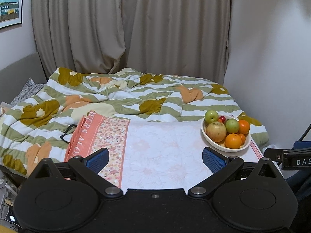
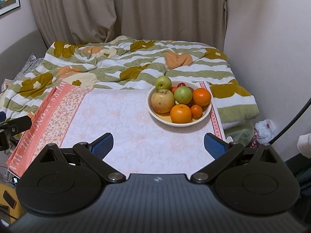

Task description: Organize fruits

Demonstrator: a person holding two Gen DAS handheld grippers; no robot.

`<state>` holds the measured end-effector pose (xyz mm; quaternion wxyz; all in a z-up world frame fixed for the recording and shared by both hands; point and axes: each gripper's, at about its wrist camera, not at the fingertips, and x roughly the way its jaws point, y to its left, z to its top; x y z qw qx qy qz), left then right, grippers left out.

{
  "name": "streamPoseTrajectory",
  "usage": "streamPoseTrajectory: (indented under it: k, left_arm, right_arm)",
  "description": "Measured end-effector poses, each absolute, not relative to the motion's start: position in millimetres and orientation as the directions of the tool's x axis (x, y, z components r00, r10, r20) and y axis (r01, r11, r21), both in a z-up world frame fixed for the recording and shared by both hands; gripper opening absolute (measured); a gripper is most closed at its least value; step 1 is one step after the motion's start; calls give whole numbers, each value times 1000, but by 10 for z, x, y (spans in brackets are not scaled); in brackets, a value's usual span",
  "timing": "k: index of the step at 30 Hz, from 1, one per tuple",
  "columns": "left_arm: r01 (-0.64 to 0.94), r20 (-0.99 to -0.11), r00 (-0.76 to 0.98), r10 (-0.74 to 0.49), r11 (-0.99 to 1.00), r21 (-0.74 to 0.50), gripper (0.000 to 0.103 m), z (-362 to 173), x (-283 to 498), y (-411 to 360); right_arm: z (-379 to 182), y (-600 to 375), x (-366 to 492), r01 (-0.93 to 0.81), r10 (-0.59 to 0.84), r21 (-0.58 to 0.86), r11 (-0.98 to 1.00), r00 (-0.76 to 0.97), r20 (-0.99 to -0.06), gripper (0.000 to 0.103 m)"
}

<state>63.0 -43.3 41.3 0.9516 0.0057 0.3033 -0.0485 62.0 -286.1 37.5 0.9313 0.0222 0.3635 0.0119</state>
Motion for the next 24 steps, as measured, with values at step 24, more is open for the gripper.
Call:
streamPoseTrajectory:
  k: [24]
  left_arm:
    - [109,-584,807,-89,994,-1,103,384,711,-502]
  right_arm:
    - [290,-2907,695,13,37,67,998,720,-692,103]
